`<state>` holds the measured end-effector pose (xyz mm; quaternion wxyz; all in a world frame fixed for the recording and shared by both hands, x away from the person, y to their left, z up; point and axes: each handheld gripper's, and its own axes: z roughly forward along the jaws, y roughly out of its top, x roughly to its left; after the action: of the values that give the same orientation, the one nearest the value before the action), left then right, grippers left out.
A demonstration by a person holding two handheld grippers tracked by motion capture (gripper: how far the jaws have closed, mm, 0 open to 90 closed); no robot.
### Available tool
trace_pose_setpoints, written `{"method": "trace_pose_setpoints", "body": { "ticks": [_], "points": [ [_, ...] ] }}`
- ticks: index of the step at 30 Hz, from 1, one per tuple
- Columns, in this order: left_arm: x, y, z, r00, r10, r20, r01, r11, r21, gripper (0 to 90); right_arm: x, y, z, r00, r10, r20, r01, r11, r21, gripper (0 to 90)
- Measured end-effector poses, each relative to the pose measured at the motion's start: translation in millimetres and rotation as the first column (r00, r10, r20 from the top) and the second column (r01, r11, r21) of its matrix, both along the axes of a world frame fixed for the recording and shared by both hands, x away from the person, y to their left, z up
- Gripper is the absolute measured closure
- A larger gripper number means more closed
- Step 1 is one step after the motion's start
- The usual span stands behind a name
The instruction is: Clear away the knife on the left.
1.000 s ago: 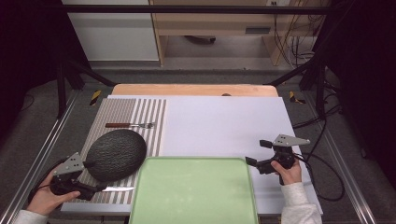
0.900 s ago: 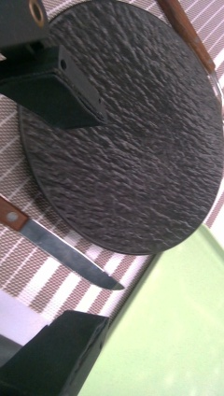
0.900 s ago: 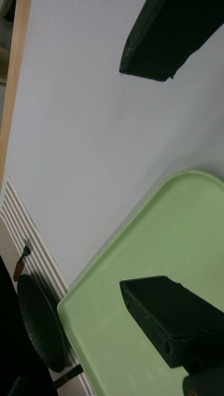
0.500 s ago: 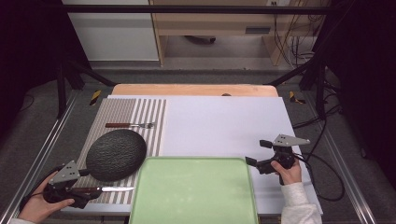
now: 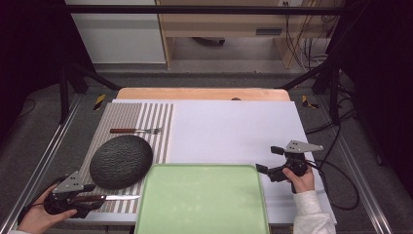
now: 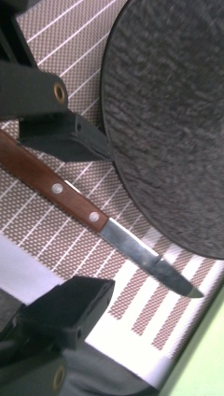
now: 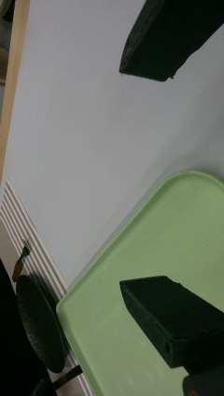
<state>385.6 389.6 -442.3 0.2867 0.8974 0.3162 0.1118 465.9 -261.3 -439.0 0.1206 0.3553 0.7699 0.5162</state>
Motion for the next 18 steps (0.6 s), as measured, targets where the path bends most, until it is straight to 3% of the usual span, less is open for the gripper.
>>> {"method": "trace_pose_setpoints", "body": {
  "ticks": [9,18],
  "points": [
    [3.5,-3.4,-4.0,0.9991,-0.023,-0.036,0.025,0.9980,0.059,45.6,0.3,0.6,-0.7,1.0000,0.002,-0.001,-0.002,1.000,-0.004,0.5],
    [6.7,-5.1,-6.4,0.9990,-0.035,-0.030,0.038,0.9932,0.110,59.4,0.2,0.1,-0.3,1.0000,0.000,0.000,0.000,1.000,-0.003,0.5]
  ]
}}
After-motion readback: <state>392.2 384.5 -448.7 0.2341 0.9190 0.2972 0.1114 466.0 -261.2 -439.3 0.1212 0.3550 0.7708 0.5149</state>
